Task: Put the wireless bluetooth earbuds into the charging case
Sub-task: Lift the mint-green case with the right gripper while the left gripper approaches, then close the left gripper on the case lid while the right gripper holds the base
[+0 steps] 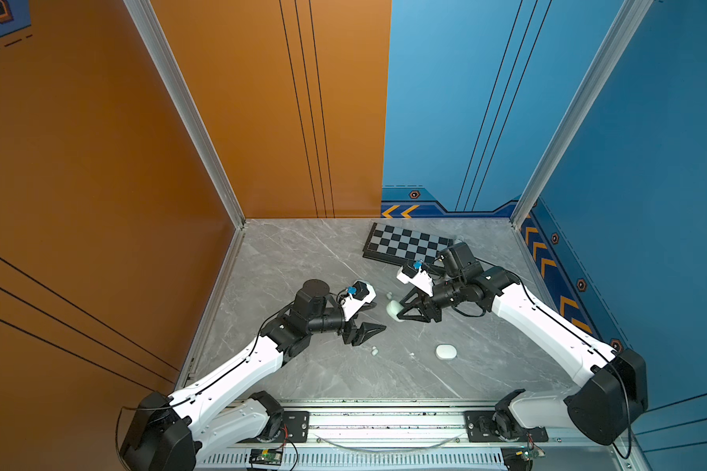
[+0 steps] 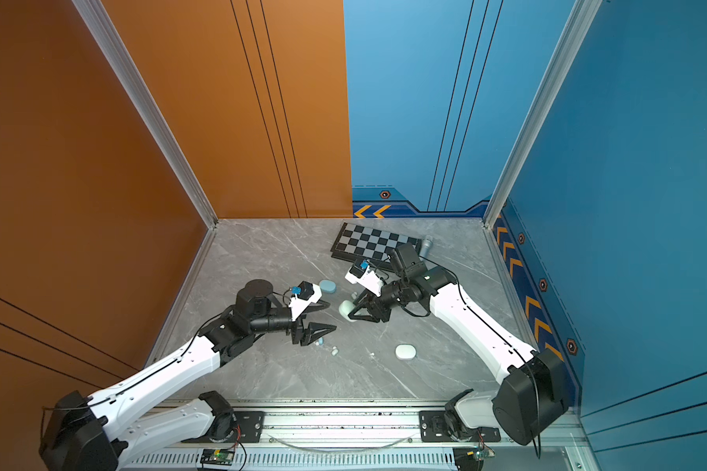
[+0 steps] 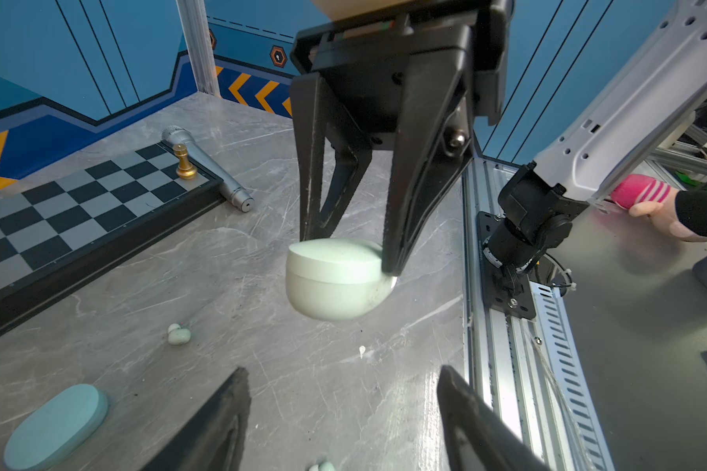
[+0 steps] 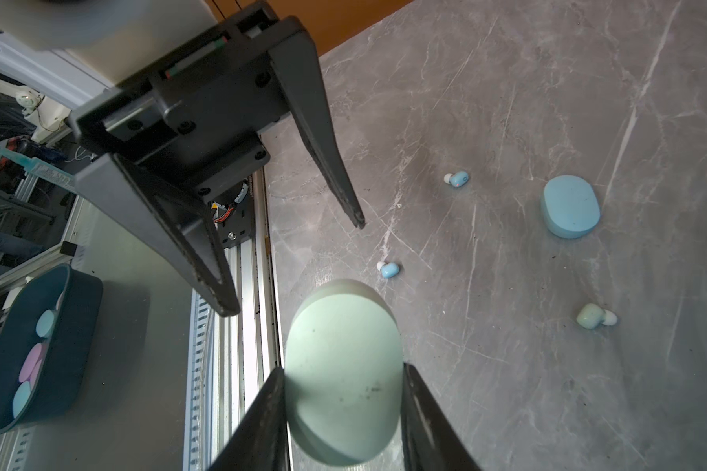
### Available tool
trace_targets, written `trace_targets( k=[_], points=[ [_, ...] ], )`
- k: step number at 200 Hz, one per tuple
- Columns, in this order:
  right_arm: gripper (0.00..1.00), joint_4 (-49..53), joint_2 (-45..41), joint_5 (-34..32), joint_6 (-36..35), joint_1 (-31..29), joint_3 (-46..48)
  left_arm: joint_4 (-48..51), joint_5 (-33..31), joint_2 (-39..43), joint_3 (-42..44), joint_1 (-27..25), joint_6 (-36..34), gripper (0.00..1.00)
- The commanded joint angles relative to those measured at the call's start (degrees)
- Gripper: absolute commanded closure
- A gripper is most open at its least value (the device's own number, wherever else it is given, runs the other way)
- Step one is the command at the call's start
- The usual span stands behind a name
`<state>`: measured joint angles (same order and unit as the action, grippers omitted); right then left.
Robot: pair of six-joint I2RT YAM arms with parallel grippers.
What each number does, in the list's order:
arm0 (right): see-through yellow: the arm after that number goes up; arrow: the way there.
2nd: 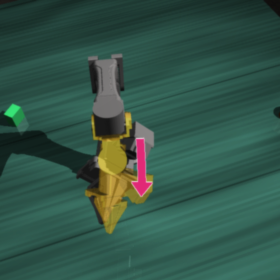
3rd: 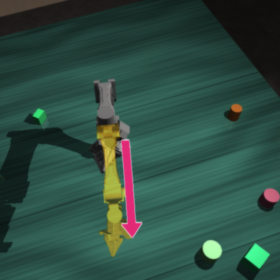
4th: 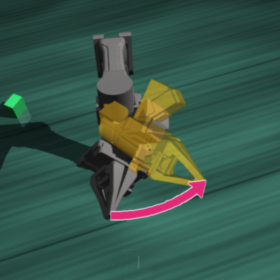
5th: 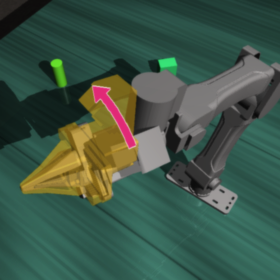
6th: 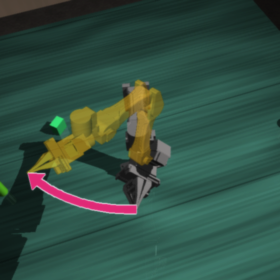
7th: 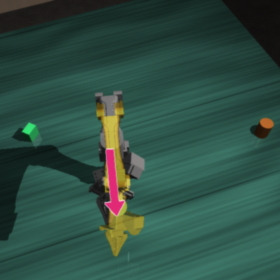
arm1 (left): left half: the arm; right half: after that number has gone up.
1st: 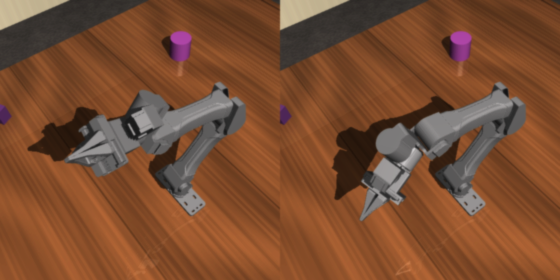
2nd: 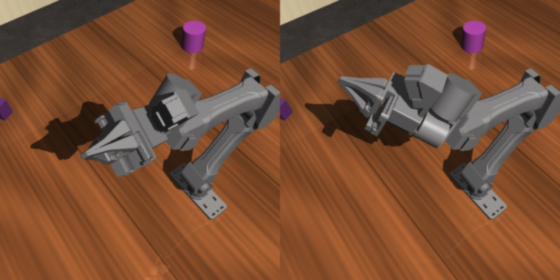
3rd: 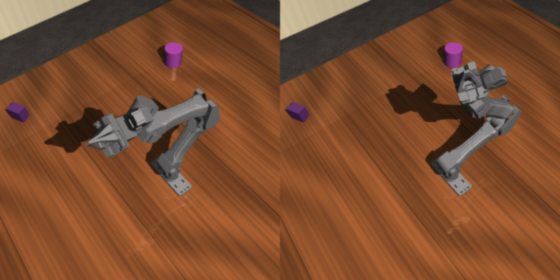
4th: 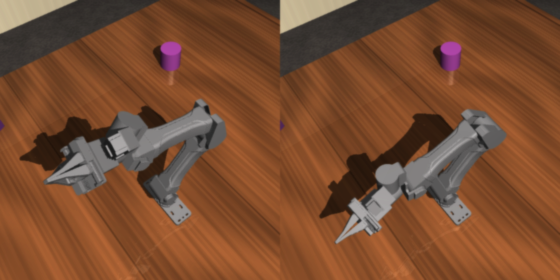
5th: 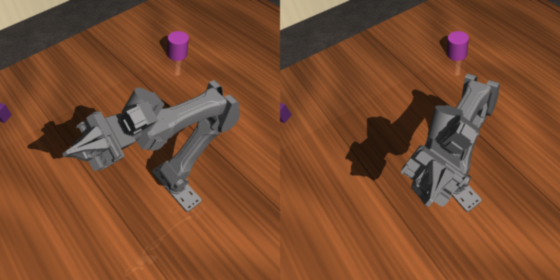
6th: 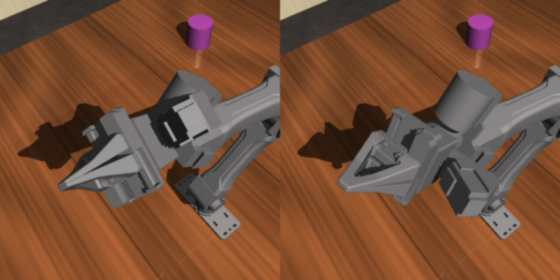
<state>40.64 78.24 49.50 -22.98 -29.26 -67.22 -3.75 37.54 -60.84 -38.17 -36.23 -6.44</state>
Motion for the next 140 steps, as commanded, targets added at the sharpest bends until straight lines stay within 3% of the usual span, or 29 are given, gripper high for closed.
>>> trace_targets(
  k=[1, 92, 140],
  points=[
    [0.65, 2.9, 0.3, 1.8, -3.4, -1.0, -1.2, -1.3, 3.8, -1.1, -1.7, -1.1, -1.0, 0.27],
    [0.65, 2.9, 0.2, 0.4, -5.6, -2.6, -2.1, -3.3, 5.8, -5.5, -4.4, -3.0, 0.3, 0.43],
    [0.66, 2.9, 0.3, 1.5, -5.0, -2.8, -2.5, -3.3, 6.1, -5.6, -4.4, -3.3, 0.5, 0.6]
  ],
)
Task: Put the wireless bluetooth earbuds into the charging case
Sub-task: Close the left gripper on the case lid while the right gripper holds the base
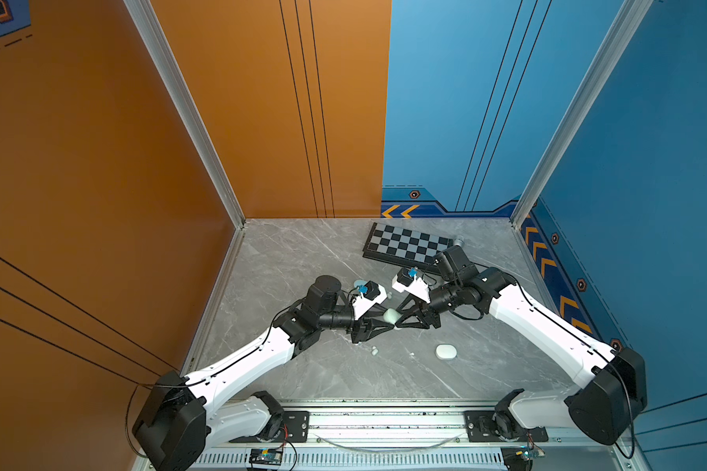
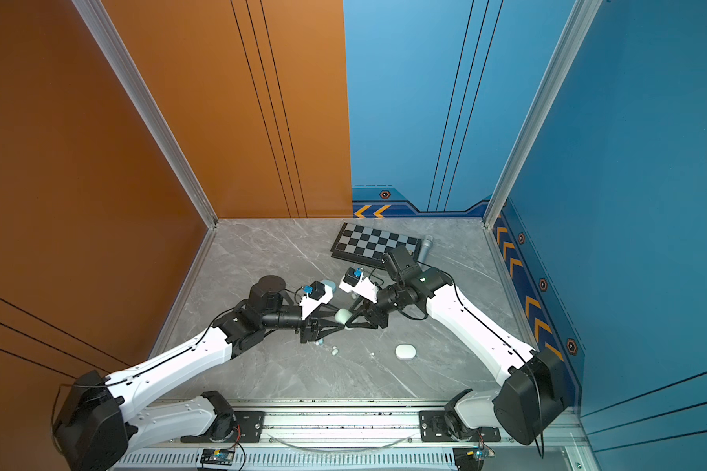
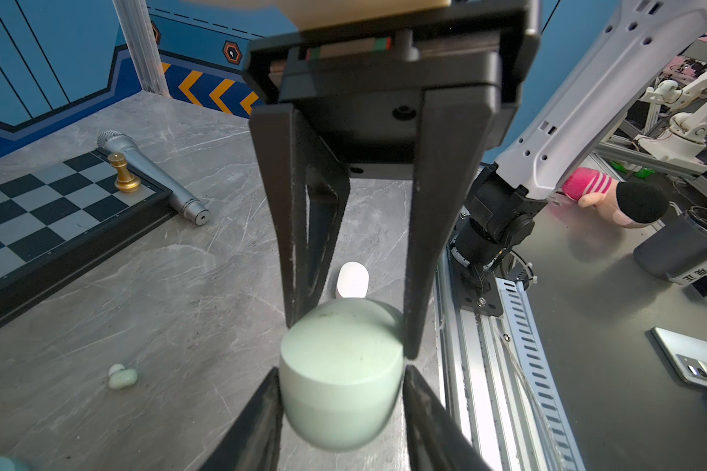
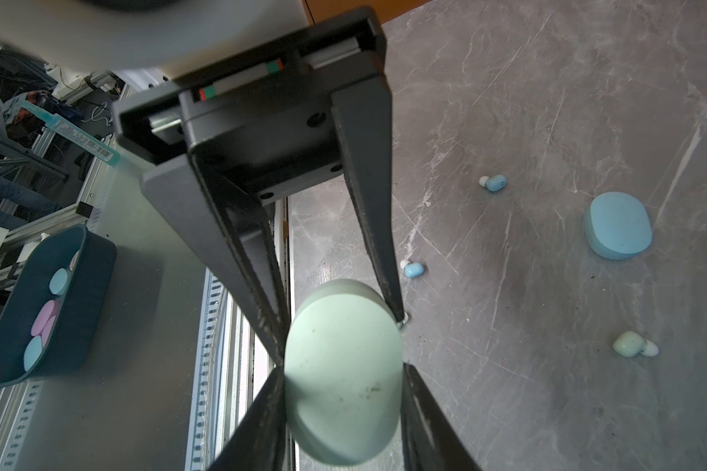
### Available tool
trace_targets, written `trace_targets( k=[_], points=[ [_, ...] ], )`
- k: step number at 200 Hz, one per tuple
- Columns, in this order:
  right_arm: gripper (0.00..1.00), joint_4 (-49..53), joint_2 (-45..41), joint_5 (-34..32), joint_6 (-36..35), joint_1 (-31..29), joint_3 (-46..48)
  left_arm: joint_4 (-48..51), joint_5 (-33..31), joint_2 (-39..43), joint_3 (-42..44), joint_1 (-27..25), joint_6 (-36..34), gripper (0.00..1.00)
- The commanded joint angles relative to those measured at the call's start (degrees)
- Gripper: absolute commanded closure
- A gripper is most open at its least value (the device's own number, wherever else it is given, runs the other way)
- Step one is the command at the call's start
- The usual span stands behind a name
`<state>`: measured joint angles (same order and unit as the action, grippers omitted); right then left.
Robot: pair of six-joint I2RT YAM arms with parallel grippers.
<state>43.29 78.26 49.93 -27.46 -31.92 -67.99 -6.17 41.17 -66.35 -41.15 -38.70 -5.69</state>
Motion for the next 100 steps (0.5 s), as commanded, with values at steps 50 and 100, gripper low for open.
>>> trace_targets(
  k=[50, 100],
  points=[
    [0.64, 0.1, 0.9, -0.7, -0.1, -0.7, -1.6, -1.0, 1.7, -0.5, -1.8, -1.1, -0.6, 0.98],
    [0.62, -1.5, 1.3, -3.1, 0.1, -1.3, -0.6, -5.1, -2.6, -0.5, -0.5, -1.1, 0.2, 1.0]
  ],
)
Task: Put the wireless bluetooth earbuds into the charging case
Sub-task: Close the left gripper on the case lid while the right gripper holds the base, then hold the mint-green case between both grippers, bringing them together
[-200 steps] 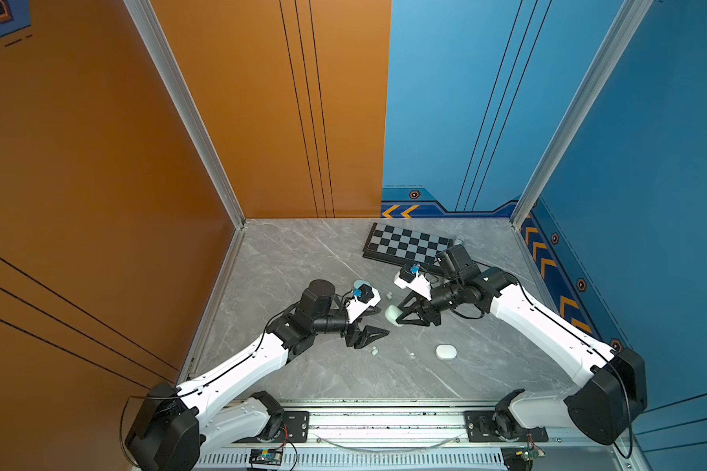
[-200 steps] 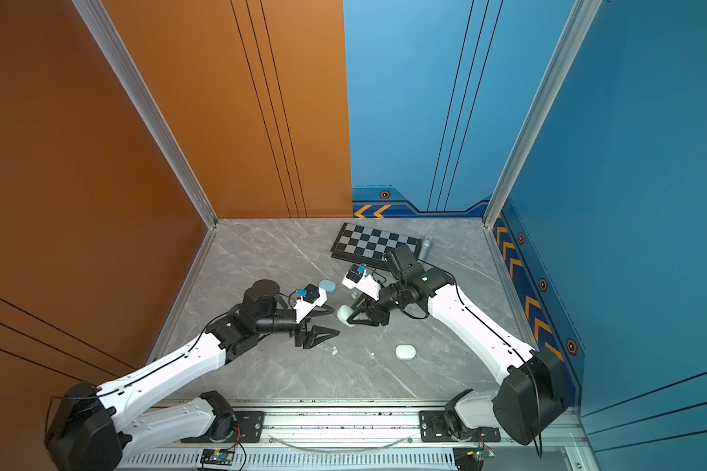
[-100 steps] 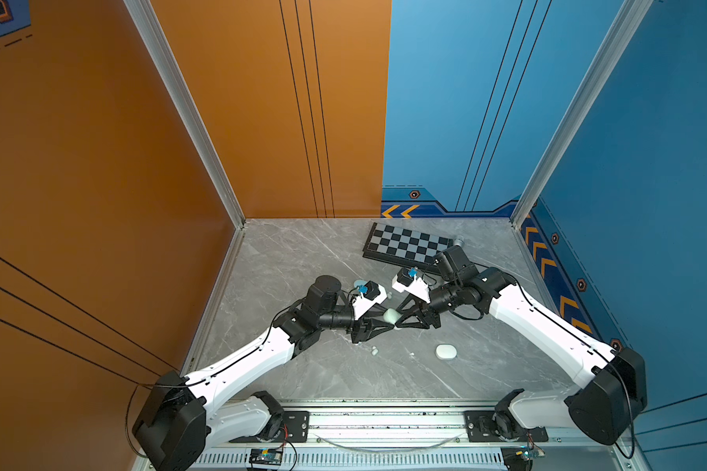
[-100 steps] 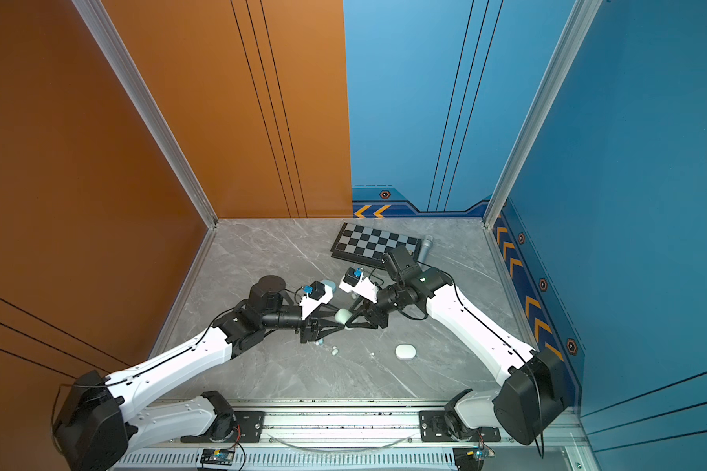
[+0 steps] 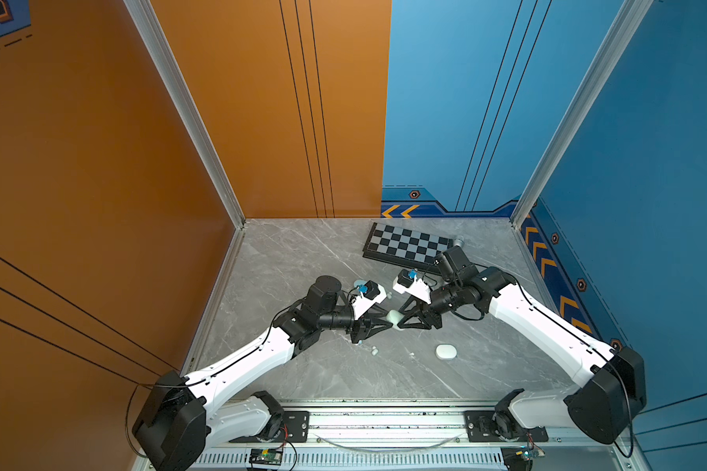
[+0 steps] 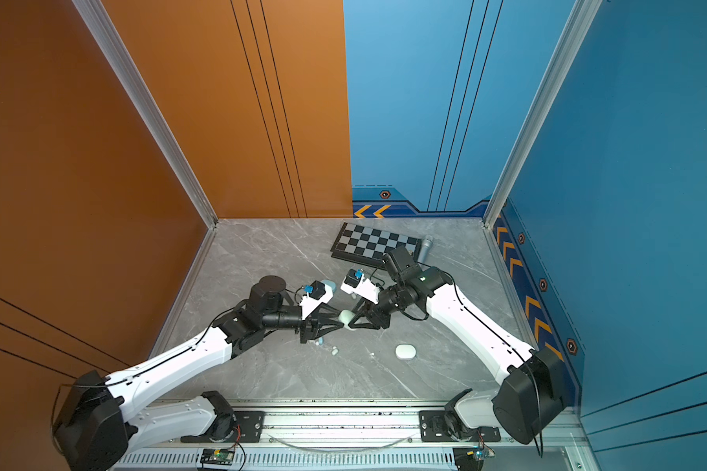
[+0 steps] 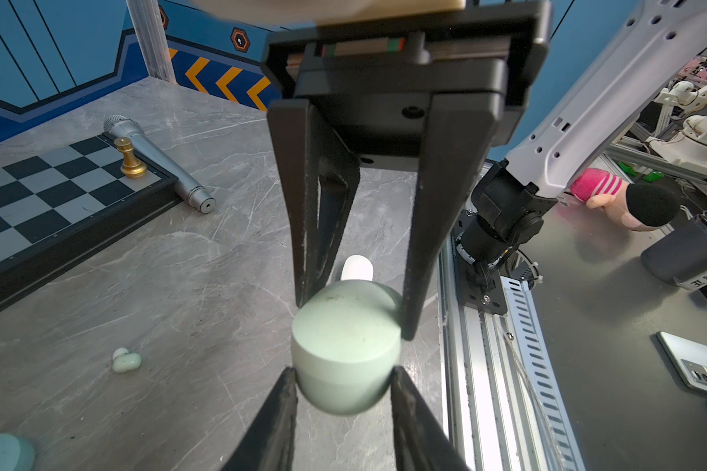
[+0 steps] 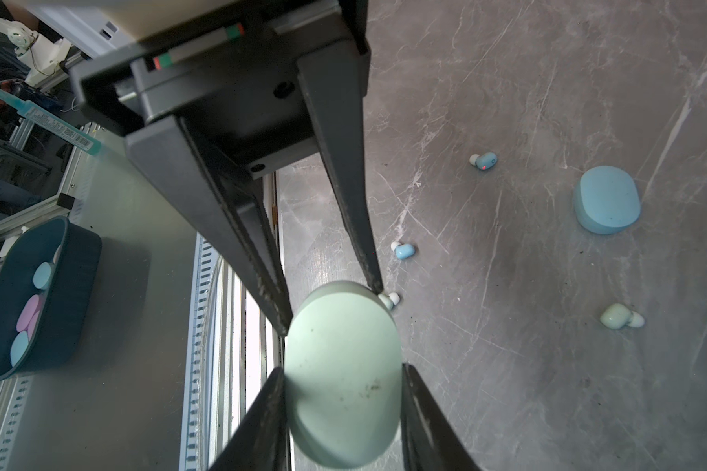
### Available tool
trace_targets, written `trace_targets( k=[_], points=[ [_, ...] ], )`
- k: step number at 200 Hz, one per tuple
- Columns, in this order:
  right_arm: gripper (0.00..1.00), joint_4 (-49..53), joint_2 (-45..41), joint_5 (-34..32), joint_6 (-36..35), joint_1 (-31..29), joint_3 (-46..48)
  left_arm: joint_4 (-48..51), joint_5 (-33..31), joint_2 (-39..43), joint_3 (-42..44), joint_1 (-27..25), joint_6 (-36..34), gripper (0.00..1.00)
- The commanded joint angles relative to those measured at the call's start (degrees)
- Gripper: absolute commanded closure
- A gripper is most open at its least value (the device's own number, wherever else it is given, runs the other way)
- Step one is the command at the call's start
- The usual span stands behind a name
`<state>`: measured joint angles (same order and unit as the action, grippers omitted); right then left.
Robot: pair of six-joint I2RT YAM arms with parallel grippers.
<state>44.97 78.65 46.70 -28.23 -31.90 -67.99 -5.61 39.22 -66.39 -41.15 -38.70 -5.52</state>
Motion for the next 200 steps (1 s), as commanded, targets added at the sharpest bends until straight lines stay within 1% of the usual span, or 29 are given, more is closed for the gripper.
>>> trace_targets(
  k=[1, 13, 21, 27, 30, 43, 53, 59, 67, 72, 84, 103, 121, 132, 172, 197, 200],
  points=[
    [0.62, -3.2, 0.9, 0.1, 0.9, -1.3, -0.6, -5.7, -0.7, -0.5, -0.6, -1.1, 0.0, 1.0],
    [0.63, -3.4, 1.0, -0.1, 0.8, -1.5, -0.7, -5.8, -1.4, -0.6, -0.4, -1.1, -0.1, 1.0],
    [0.64, -3.4, 0.9, -0.5, 0.5, -1.5, -0.7, -5.8, -1.4, -0.5, -0.3, -0.9, -0.3, 0.87],
    [0.64, -3.4, 0.7, -0.9, 0.0, -1.4, -0.7, -5.8, -1.4, -0.3, -0.1, -0.8, -0.4, 0.74],
    [0.64, -3.4, 0.6, -1.0, -0.3, -1.4, -0.8, -5.9, -1.3, -0.2, 0.1, -0.8, -0.5, 0.69],
    [0.64, -3.4, -0.3, -1.7, -1.9, -1.4, -0.6, -5.5, -0.3, 0.9, 0.8, 0.0, -1.0, 0.61],
    [0.64, -3.5, -1.1, -2.3, -3.1, -1.3, -0.5, -4.1, 0.2, 1.9, 1.2, 0.5, -2.0, 0.57],
    [0.64, -3.3, -1.6, -2.6, -4.0, -1.2, -0.4, -3.0, 1.8, 2.4, 1.4, 1.0, -3.5, 0.57],
    [0.64, -3.4, -2.2, -3.2, -5.2, -1.2, -0.3, -1.6, 8.5, 3.3, 2.2, 2.1, -9.5, 0.56],
    [0.64, -3.4, -2.6, -3.5, -5.9, -1.2, -0.1, -0.3, 10.6, 4.0, 2.6, 2.6, -12.4, 0.55],
    [0.64, -3.3, -3.5, -3.9, -8.4, -1.4, 0.3, 2.0, 9.7, 5.1, 3.1, 2.9, -13.1, 0.54],
    [0.63, -3.3, -5.3, -5.6, -13.1, -2.1, 1.0, 4.5, 10.8, 7.0, 3.9, 3.6, -14.9, 0.53],
    [0.63, -2.6, -5.9, -6.8, -15.1, -2.7, 0.1, 7.8, 11.2, 8.4, 3.9, 3.6, -17.7, 0.52],
    [0.63, -1.9, -6.1, -7.4, -16.2, -3.8, -0.9, 8.3, 11.2, 8.8, 3.9, 3.7, -18.1, 0.52],
    [0.63, -1.4, -6.5, -8.6, -18.0, -7.6, -2.6, 7.5, 11.8, 8.6, 2.5, 3.3, -18.5, 0.52],
    [0.63, -1.4, -6.5, -8.6, -17.6, -7.9, -3.3, 6.9, 10.8, 8.8, 2.4, 3.1, -19.0, 0.52],
    [0.63, -1.5, -6.5, -8.6, -17.6, -9.4, -3.4, 6.8, 10.7, 8.8, 2.4, 3.1, -19.0, 0.52]
  ],
)
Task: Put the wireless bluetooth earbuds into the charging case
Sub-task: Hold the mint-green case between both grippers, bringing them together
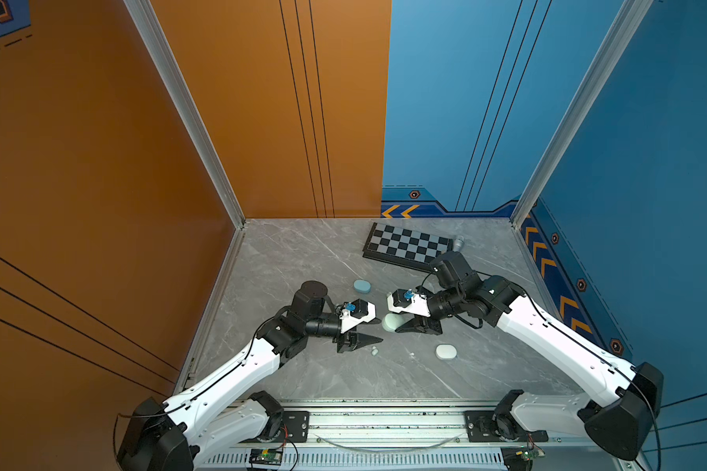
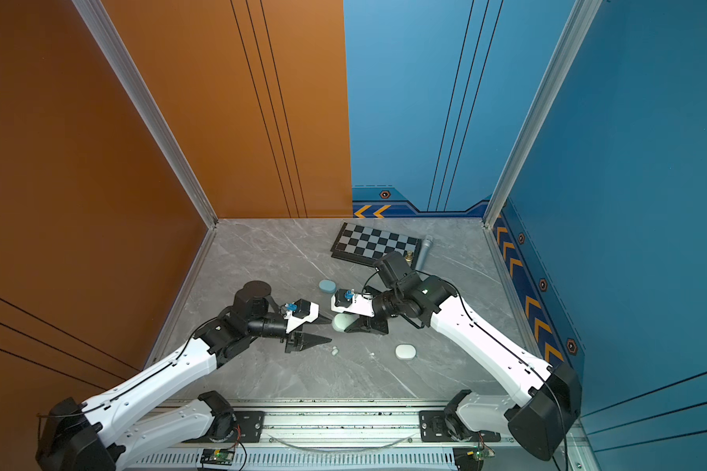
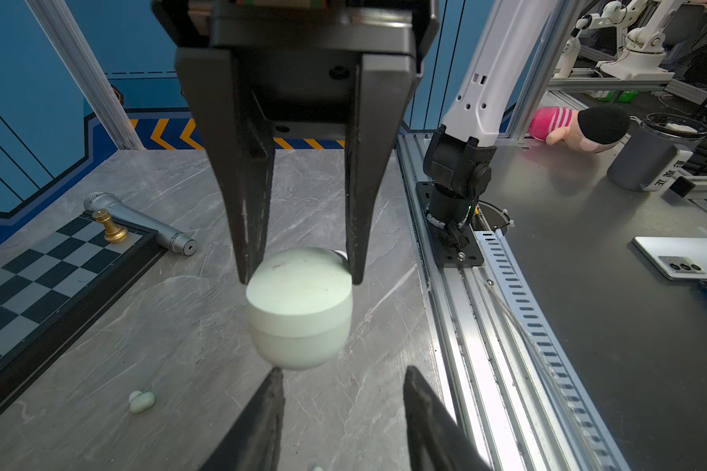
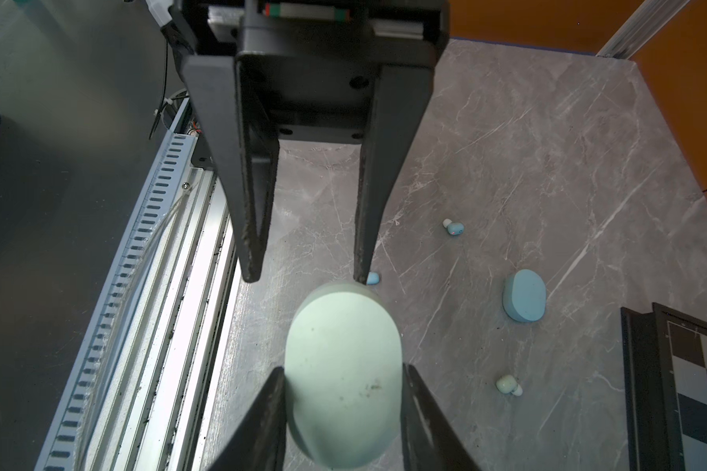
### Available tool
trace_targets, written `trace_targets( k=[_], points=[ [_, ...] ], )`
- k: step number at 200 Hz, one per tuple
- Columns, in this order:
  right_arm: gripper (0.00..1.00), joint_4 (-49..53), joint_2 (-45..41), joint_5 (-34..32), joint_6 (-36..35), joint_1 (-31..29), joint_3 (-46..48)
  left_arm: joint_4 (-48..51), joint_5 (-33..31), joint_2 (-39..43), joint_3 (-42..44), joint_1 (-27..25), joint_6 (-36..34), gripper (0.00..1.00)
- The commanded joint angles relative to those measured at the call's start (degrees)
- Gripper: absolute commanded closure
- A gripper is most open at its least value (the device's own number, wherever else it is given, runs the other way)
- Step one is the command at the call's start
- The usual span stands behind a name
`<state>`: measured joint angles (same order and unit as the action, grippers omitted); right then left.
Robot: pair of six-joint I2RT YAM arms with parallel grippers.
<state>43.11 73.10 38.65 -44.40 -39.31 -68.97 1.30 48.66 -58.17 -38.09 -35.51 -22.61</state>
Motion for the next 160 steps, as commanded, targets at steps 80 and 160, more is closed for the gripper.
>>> trace_targets(
  k=[80, 160],
  points=[
    [0.64, -0.3, -0.9, -1.2, 1.1, -3.9, -2.2, -2.5, 0.5, -0.4, -1.5, -0.3, -1.1, 0.5],
    [0.65, -3.9, -0.5, -1.7, 5.2, -4.1, -0.8, -4.3, 0.2, -1.1, -2.0, -1.4, -0.7, 0.51]
  ],
)
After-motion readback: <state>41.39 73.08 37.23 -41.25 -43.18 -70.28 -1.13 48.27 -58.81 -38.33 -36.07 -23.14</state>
